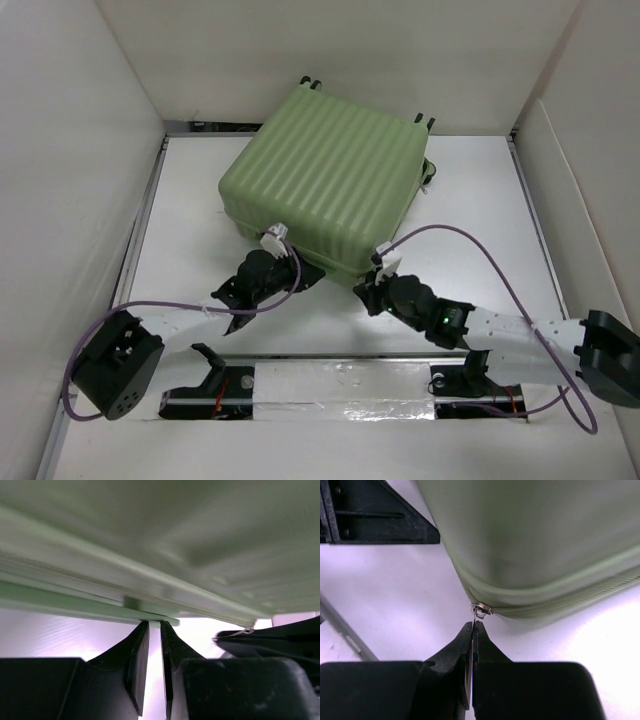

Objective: Pack the luggage

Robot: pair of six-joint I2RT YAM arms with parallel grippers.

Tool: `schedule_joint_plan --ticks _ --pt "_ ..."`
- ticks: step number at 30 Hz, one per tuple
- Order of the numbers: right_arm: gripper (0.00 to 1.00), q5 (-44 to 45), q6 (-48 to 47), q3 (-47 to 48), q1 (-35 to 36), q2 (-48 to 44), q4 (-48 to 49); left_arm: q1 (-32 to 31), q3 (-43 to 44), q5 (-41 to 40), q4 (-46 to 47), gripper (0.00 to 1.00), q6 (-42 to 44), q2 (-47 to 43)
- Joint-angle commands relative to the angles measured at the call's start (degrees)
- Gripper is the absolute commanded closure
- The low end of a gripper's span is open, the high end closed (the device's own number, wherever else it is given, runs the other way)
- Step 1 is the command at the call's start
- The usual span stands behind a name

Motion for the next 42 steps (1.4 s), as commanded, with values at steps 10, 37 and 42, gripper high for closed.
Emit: schedule_joint_plan --ticks 10,37,42 --pt "1.0 18.31 12.37 14.77 13.65 20.72 2.89 -10.36 9.49 -10.03 4.87 0.7 1.56 6.08" --pt "0.36 17.25 13.43 8.02 17.25 -4.19 -15.73 41.13 63.59 -5.93 -31.45 0.29 4.37 25.47" --pt "0.96 21.92 13.17 8.54 9.71 -15.2 -26.55 41.84 67.93 1.11 -33.75 0.32 8.07 36.9"
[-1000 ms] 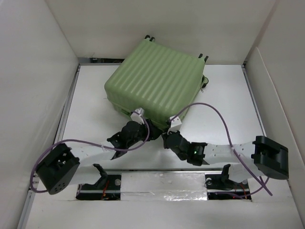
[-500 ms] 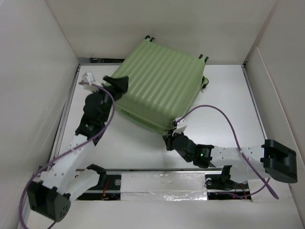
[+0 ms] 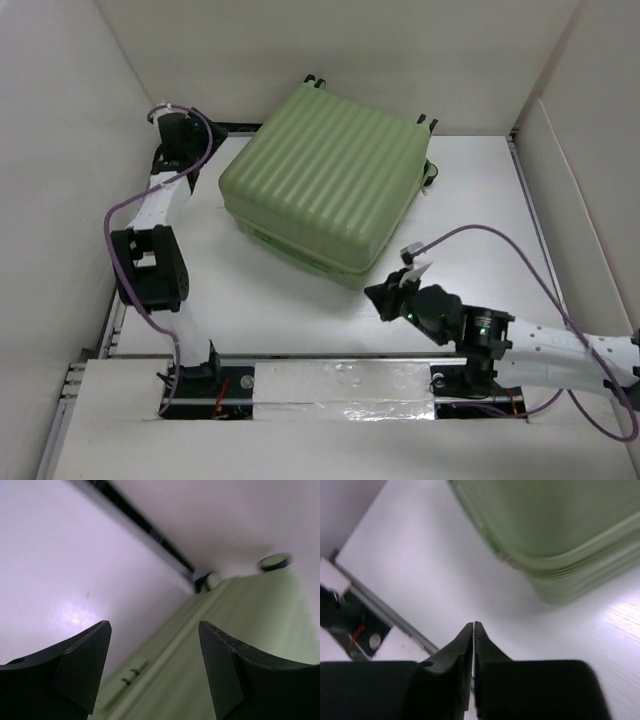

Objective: Pack the luggage

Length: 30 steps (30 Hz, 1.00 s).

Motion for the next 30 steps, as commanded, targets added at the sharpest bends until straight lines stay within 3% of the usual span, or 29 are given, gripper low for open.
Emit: schedule_joint_plan --ticks 1,4,5,6,7,9,12,18,19,23,30 --pt "1.0 4.34 -1.62 1.26 -6.73 -4.35 -9.59 -0.08 2.54 6.93 -4.47 0.32 3.99 3.39" --pt "1.0 0.59 -7.14 2.14 -21.48 -4.72 -6.56 -0.69 4.9 8.43 -5.86 0.32 5.92 7.34" --pt "0.99 -1.87 -8.39 2.15 -30.49 -2.88 -4.8 -1.3 5.78 8.87 -5.95 0.32 6.53 8.48" --pt "0.96 -7.98 -10.06 2.41 -35.02 -1.56 -1.47 -1.31 7.79 10.53 -8.22 0.31 7.76 10.41" --pt "0.94 -8.04 -10.68 2.67 -39.15 -1.55 0.39 -1.31 8.51 10.54 -8.68 0.31 8.2 11.3" --pt "0.9 -19.16 -11.56 3.46 -48.62 5.36 4.87 -2.8 9.3 13.69 -8.77 0.31 8.82 13.4" --pt "0.85 -22.36 -12.88 7.92 -54.29 15.19 9.71 -4.03 7.73 15.2 -7.63 0.31 9.17 13.42" --pt "0.86 -26.93 -13.59 19.44 -56.68 32.97 11.83 -9.29 -9.12 11.87 5.71 0.33 1.73 3.43" --pt "0.86 -27.29 -13.85 21.81 -56.68 36.47 12.18 -9.91 -15.68 11.43 11.13 0.33 0.4 1.74" --pt "0.86 -30.8 -14.99 25.34 -56.68 41.77 13.5 -13.43 -29.78 6.61 19.35 0.33 -4.36 -6.7" --pt "0.86 -43.09 -14.91 25.0 -57.21 42.66 18.76 -22.3 -46.49 -3.68 22.78 0.33 -6.56 -23.38"
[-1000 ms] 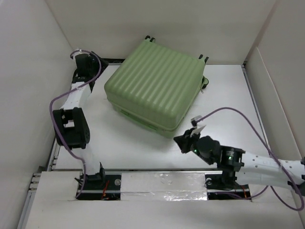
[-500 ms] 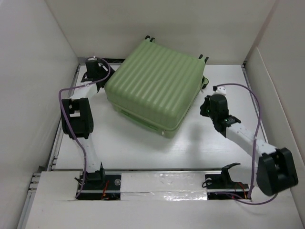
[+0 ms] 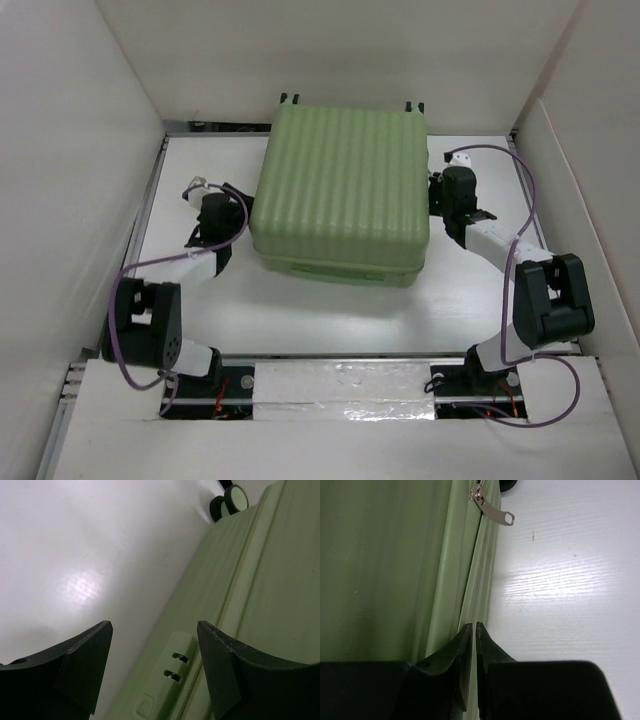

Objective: Pack the luggage

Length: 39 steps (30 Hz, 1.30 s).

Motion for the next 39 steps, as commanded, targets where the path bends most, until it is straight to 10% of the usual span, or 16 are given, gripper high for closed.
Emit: schedule_joint_plan --ticks 1,11,19,24,27,31,39 --pt "0.86 -18.54 2.45 1.52 4.75 0.87 9.48 -11.79 -6.84 3.98 4.4 0.33 -0.24 -8.93" --pt "0.82 -20.31 0.69 13.11 8.18 6.58 1.85 -33.77 -20.93 -17.97 -0.42 0.36 -7.19 -31.87" --pt "0.42 -19.95 3.85 11.38 -2.0 -2.8 -1.14 -34.66 -13.03 -29.16 -14.4 0.29 -0.95 -44.71" --pt "0.35 -23.73 6.84 -2.13 -11.32 -18.34 3.67 -32.56 -11.71 -29.96 -17.83 0.25 1.16 -48.32" --pt "0.46 -25.74 6.67 -13.13 -15.19 -30.04 7.65 -30.63 -12.49 -28.38 -19.67 0.26 1.34 -50.95" --pt "1.0 -29.52 5.88 -26.13 -15.2 -46.99 2.92 -29.21 -14.08 -27.76 -23.09 0.32 0.73 -53.16" --pt "0.95 -29.1 10.45 -42.59 -13.8 -88.85 -18.0 -29.21 -20.04 -32.67 -31.45 0.6 -7.53 -59.29"
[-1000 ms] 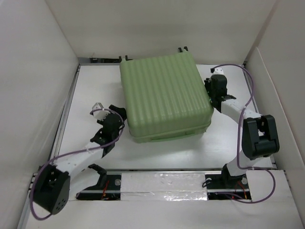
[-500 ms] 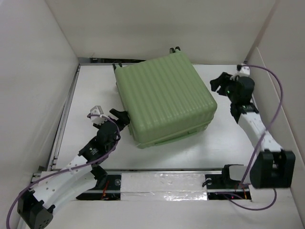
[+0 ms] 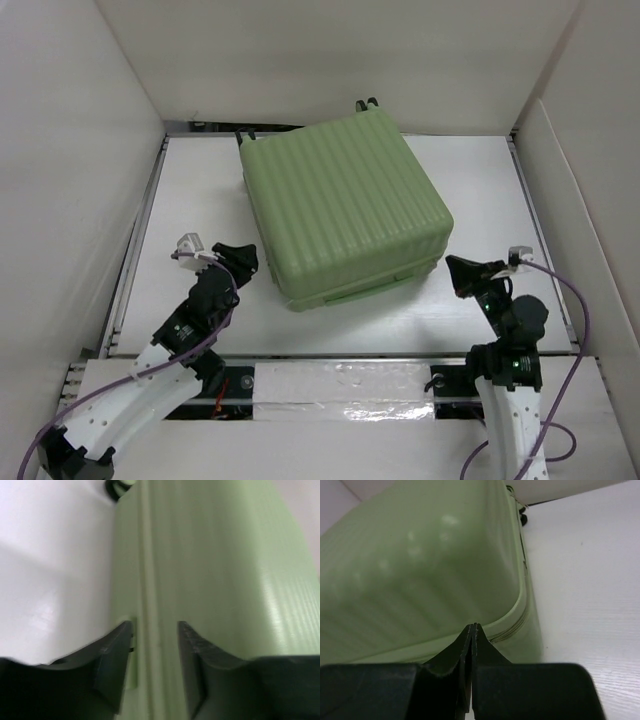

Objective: Pack the luggage

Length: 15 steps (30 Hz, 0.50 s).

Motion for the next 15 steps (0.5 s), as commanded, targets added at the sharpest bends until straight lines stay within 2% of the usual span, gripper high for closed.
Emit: schedule_joint_plan --ticks 1,4,7,11,15 --pt "0.87 -1.14 2.53 -1.81 1.25 -4.3 -5.96 0.18 -4.25 -3.61 -4.77 0.64 -5.13 -4.38" --pt "0.75 -1.76 3.94 -2.44 2.04 3.05 -2.87 0.8 -7.25 -2.13 -4.94 0.7 -5.75 -6.5" --pt "0.7 -1.4 1.75 -1.29 2.04 7.81 -0.96 0.8 -7.25 2.0 -4.33 0.68 -4.79 -3.79" --pt "0.73 -3.07 1.04 -1.2 2.04 11.16 1.35 0.8 -5.58 10.34 -1.53 0.68 -3.29 2.37" --pt "0.72 -4.65 1.22 -2.52 2.04 11.87 4.16 0.8 -5.14 14.13 2.0 0.62 -1.8 4.83"
